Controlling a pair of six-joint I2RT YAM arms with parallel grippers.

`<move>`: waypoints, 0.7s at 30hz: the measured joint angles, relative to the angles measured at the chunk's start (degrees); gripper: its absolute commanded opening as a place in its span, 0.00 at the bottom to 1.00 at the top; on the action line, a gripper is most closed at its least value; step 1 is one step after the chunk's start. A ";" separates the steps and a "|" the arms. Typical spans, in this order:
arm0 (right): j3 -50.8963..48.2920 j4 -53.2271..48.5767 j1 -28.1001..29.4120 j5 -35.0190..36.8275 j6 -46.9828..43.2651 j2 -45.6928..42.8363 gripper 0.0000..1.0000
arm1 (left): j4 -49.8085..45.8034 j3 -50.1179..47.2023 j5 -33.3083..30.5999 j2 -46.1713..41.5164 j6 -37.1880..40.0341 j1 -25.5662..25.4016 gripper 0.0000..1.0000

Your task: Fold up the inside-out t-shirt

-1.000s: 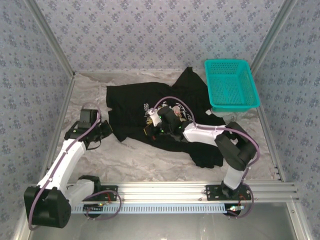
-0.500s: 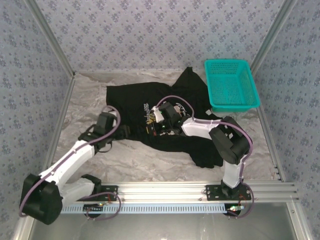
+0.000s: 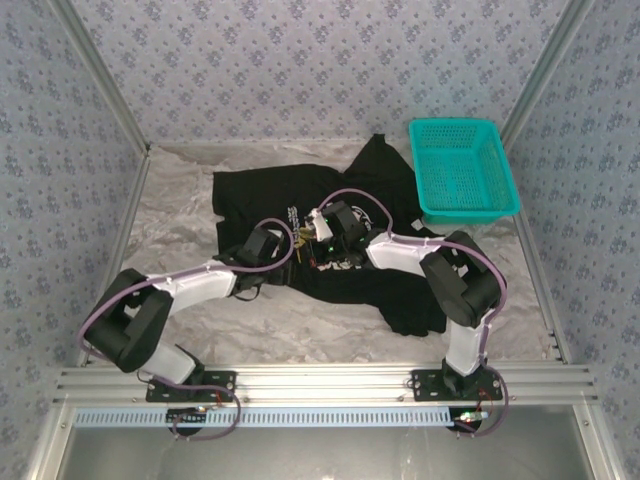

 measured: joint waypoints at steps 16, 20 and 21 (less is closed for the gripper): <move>-2.43 -4.61 -1.20 9.07 -0.11 -5.62 0.00 | -14.73 5.25 -10.27 -4.15 -0.20 7.74 0.20; -2.67 -5.44 -1.62 12.35 -0.17 -6.99 0.00 | -18.88 4.33 -12.37 -11.61 -0.31 15.23 0.25; -2.71 -5.46 -1.66 12.68 -0.22 -6.99 0.00 | -19.69 4.31 -12.68 -13.00 -0.55 16.92 0.26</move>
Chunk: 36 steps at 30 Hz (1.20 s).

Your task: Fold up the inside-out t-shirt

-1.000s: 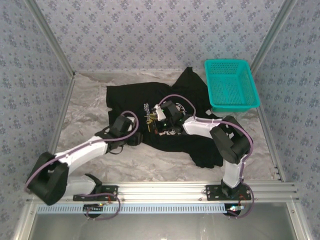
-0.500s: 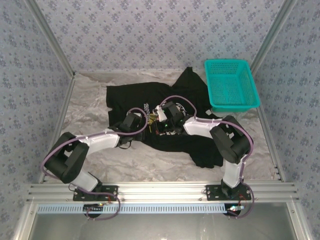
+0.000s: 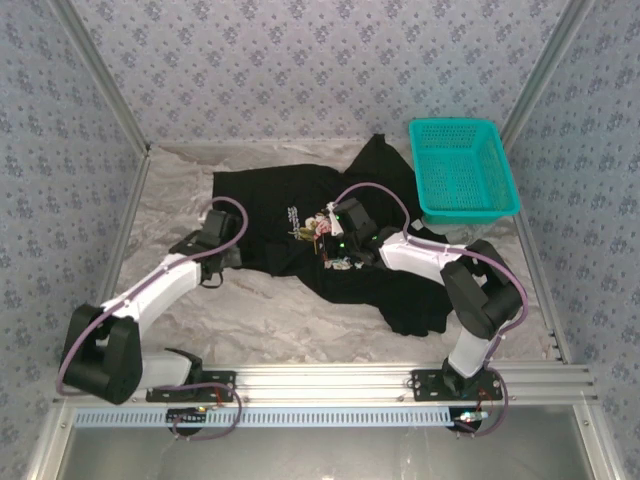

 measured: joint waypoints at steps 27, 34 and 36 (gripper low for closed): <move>-0.15 -0.04 0.07 -0.37 0.02 0.02 0.00 | 12.66 -5.22 18.86 11.45 -1.88 -14.99 0.50; -0.15 -0.04 0.07 -0.35 0.02 0.02 0.00 | 14.40 -4.31 18.05 14.38 -1.88 -14.23 0.24; -0.15 -0.04 0.07 -0.35 0.02 0.02 0.00 | 13.81 -3.98 17.90 14.56 -1.57 -13.70 0.17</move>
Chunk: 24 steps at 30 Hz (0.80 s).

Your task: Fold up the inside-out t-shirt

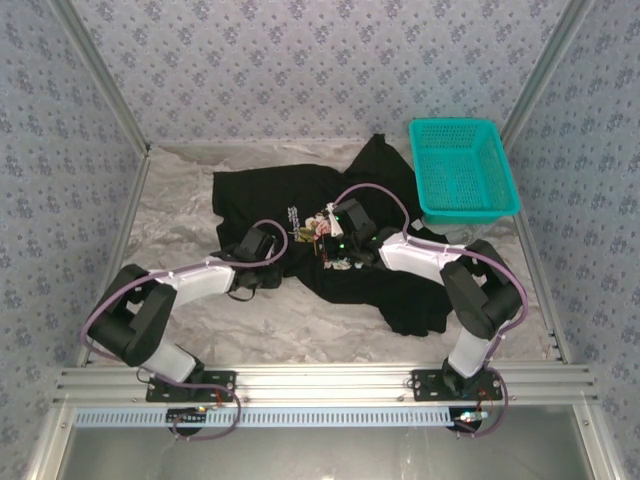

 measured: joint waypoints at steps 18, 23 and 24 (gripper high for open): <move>3.54 -2.29 0.22 -0.39 -1.40 2.67 0.00 | -5.35 3.50 10.73 -19.34 1.38 14.05 0.00; 7.34 -5.57 0.26 0.07 -2.58 5.77 0.00 | -5.35 7.54 13.16 -12.07 0.81 15.37 0.00; 8.11 -6.47 0.24 0.22 -2.80 6.34 0.00 | -5.29 8.81 13.25 -10.40 0.83 15.69 0.00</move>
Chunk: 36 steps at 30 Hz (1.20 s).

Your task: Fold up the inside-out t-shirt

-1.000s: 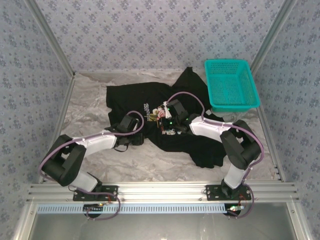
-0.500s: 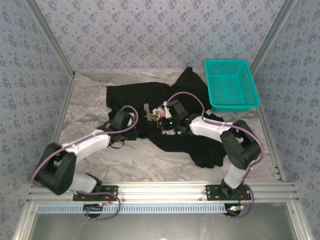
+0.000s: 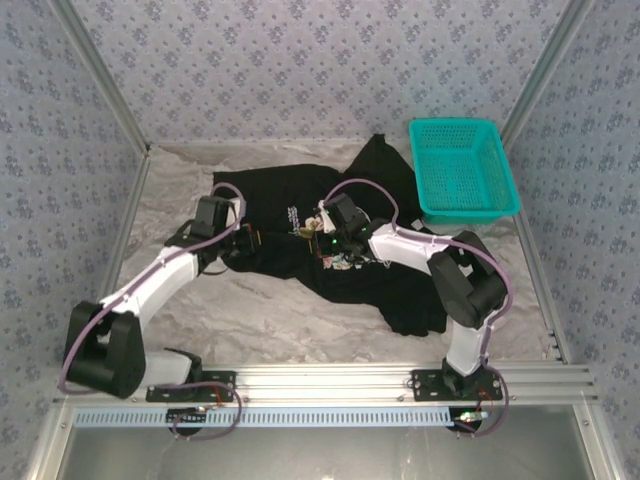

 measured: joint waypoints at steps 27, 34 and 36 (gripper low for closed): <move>4.37 -4.70 -2.27 1.31 -2.29 5.62 0.00 | 1.51 12.35 2.36 21.29 6.54 2.64 0.51; 4.37 -4.68 -2.27 1.29 -2.29 5.62 0.00 | 0.48 13.86 4.50 26.36 7.87 2.36 0.36; 4.35 -4.68 -2.27 1.29 -2.29 5.62 0.00 | 0.33 14.16 4.66 26.49 8.11 2.25 0.34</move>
